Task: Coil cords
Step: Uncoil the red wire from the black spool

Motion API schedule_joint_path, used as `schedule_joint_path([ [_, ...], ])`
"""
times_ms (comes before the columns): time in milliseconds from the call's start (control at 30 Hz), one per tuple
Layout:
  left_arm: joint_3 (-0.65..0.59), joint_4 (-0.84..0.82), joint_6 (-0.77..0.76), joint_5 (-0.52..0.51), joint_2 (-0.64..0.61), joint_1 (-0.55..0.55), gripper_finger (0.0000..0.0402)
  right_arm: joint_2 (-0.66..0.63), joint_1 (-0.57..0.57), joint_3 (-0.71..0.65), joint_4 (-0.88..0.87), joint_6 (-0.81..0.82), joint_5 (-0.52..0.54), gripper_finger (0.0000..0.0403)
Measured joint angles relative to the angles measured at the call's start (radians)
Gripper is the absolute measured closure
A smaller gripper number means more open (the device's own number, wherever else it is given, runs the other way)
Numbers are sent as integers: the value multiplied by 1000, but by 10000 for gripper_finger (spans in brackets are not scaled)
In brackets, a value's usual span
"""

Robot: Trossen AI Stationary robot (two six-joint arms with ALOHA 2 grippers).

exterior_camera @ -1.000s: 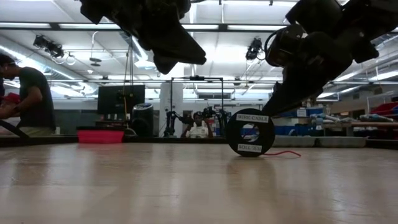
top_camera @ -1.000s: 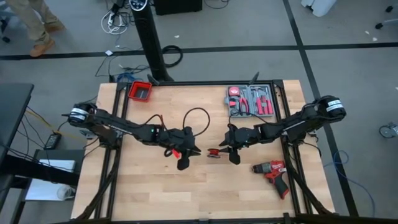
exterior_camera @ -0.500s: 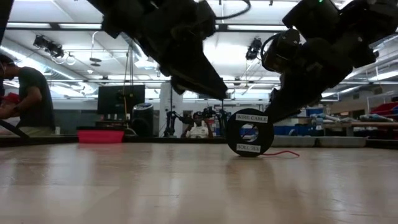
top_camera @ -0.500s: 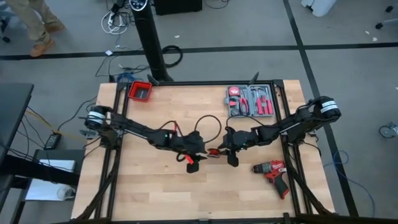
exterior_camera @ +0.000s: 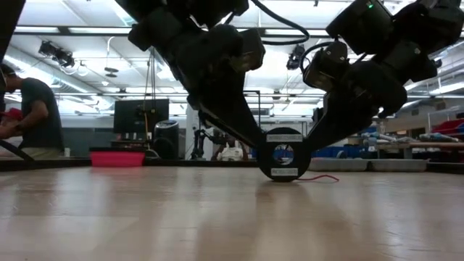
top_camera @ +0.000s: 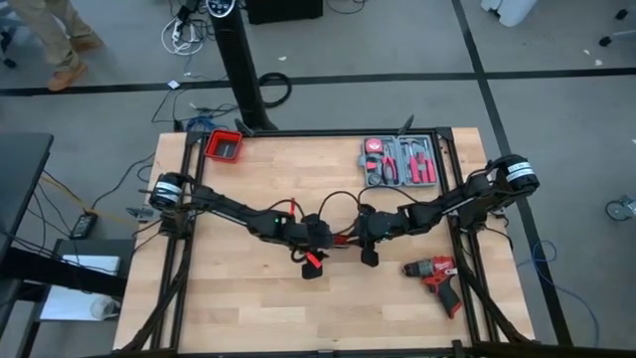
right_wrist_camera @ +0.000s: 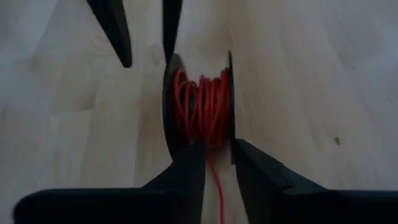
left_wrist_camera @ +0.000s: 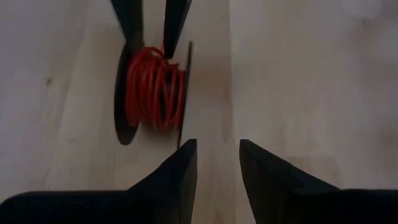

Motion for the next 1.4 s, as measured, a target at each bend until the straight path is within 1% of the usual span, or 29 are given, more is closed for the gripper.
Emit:
schedule_joint_path([
  [200, 0, 3, -1, -20, 0, 5, 277, 0, 0, 0, 4, -15, -2, 382],
  [267, 0, 5, -9, -31, 0, 5, 277, 0, 0, 0, 5, -23, -1, 395],
  [333, 0, 8, -11, -32, 0, 6, 277, 0, -2, 0, 5, -23, 1, 398],
  [433, 0, 2, -14, -34, 0, 7, 277, 0, -1, 0, 6, -22, -1, 388],
  [733, -1, -1, -18, -36, 0, 7, 277, 0, 0, 0, 11, 18, -13, 332],
  [833, -1, 1, -18, -36, 0, 7, 277, 0, 0, 0, 23, 23, -12, 319],
  [1033, -1, 10, -22, -37, 0, 7, 277, 0, 0, 0, 68, 31, -11, 318],
  [1200, -1, 14, -22, -41, 0, 7, 277, 0, 0, 0, 70, 30, 31, 320],
  [1400, -1, 36, -21, -48, -1, 7, 277, 0, 0, 0, 75, 24, 33, 321],
])
